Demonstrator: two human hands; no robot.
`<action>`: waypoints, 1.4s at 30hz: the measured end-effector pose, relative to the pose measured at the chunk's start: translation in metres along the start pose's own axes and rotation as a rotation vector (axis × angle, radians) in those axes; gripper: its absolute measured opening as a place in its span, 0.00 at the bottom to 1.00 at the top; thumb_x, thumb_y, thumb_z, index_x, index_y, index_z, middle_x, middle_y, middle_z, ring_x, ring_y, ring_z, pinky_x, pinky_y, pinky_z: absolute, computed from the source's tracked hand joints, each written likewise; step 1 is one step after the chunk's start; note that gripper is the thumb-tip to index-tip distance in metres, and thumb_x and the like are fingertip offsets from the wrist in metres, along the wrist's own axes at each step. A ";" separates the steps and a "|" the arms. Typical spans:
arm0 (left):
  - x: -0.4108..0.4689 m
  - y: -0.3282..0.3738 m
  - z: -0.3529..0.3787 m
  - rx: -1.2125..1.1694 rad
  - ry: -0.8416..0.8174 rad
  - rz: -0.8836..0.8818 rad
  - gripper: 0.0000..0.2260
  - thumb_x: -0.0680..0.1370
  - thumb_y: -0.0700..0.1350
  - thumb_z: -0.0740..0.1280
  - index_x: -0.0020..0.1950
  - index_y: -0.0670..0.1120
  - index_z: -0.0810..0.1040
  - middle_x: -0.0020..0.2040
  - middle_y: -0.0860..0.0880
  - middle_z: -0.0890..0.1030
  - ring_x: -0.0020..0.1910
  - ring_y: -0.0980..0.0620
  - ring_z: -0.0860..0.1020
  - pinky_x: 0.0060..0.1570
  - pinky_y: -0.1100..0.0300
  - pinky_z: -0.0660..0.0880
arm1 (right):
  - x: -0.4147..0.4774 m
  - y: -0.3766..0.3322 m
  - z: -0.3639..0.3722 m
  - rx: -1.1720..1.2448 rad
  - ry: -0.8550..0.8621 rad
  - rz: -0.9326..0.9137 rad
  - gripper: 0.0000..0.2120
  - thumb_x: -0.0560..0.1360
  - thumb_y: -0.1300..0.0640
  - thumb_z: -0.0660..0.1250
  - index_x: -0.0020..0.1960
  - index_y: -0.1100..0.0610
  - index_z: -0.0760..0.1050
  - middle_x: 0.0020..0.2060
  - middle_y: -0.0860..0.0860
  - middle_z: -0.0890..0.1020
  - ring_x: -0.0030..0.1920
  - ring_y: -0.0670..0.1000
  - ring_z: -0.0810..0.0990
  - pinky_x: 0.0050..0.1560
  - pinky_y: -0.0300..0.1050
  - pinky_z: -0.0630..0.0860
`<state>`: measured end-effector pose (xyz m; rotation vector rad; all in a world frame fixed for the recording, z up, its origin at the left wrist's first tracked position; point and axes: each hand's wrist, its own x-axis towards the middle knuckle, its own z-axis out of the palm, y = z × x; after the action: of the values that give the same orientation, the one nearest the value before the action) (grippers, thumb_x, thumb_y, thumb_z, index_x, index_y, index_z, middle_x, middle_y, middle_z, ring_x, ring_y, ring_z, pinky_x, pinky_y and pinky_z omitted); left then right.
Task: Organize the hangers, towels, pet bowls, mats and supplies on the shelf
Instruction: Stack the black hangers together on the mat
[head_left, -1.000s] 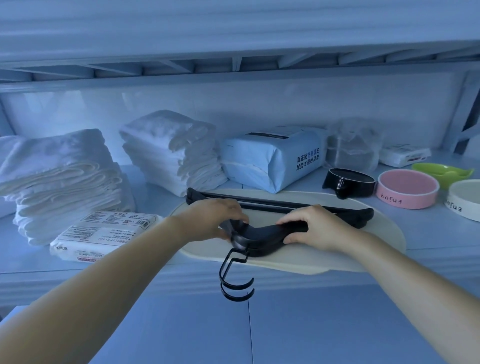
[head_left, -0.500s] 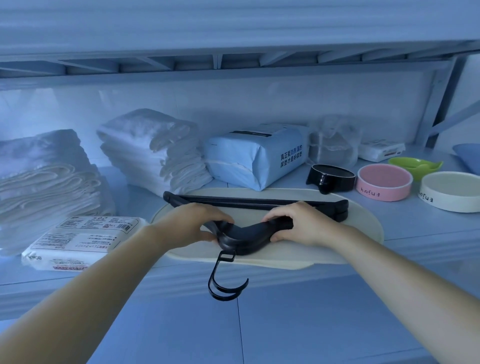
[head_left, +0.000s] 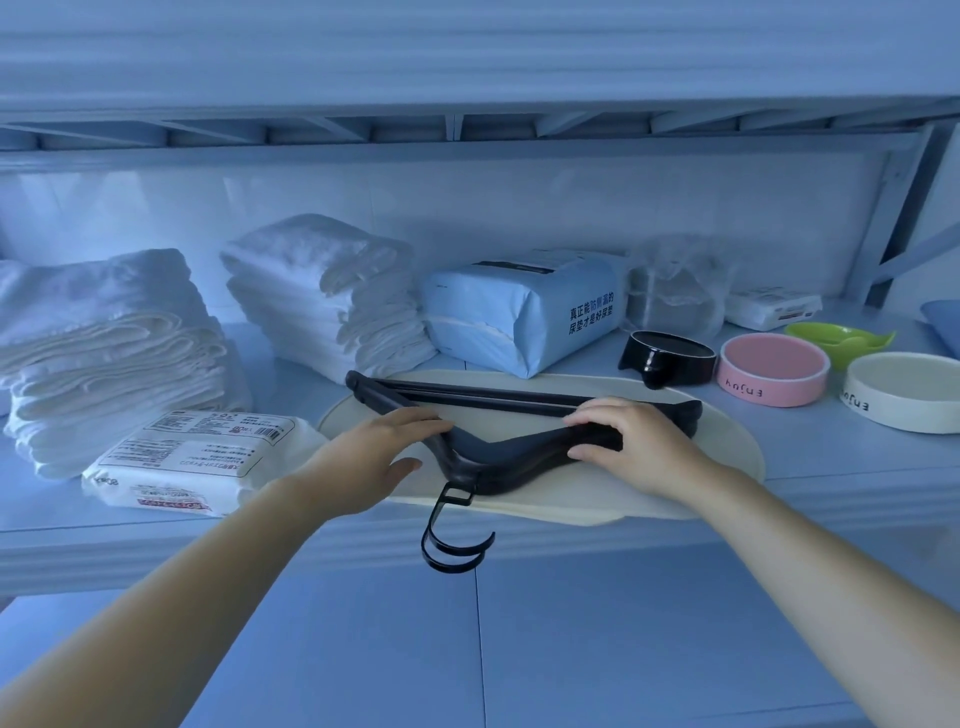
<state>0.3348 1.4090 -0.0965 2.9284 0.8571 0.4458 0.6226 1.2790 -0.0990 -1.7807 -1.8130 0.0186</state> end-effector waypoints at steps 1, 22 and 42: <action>-0.004 0.000 0.001 -0.011 0.012 -0.010 0.25 0.79 0.45 0.62 0.73 0.59 0.59 0.73 0.60 0.61 0.70 0.57 0.64 0.64 0.63 0.65 | -0.004 0.000 -0.001 0.001 0.046 0.002 0.17 0.70 0.50 0.72 0.58 0.51 0.79 0.55 0.42 0.77 0.57 0.43 0.75 0.59 0.35 0.66; -0.019 -0.004 0.006 -0.176 0.016 -0.089 0.14 0.67 0.67 0.67 0.47 0.64 0.81 0.45 0.69 0.80 0.46 0.68 0.77 0.50 0.67 0.74 | -0.058 -0.016 0.004 0.059 -0.106 0.031 0.19 0.62 0.42 0.76 0.50 0.47 0.82 0.51 0.37 0.79 0.53 0.36 0.75 0.59 0.32 0.68; -0.029 0.038 0.021 0.151 0.204 -0.112 0.10 0.80 0.49 0.60 0.51 0.48 0.80 0.38 0.49 0.83 0.38 0.44 0.80 0.38 0.53 0.76 | -0.052 0.003 -0.010 0.055 -0.130 0.004 0.07 0.73 0.53 0.70 0.50 0.50 0.82 0.47 0.43 0.84 0.48 0.42 0.80 0.51 0.36 0.74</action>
<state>0.3375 1.3620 -0.1191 2.9864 1.1189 0.7113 0.6253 1.2276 -0.1127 -1.7806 -1.8813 0.1883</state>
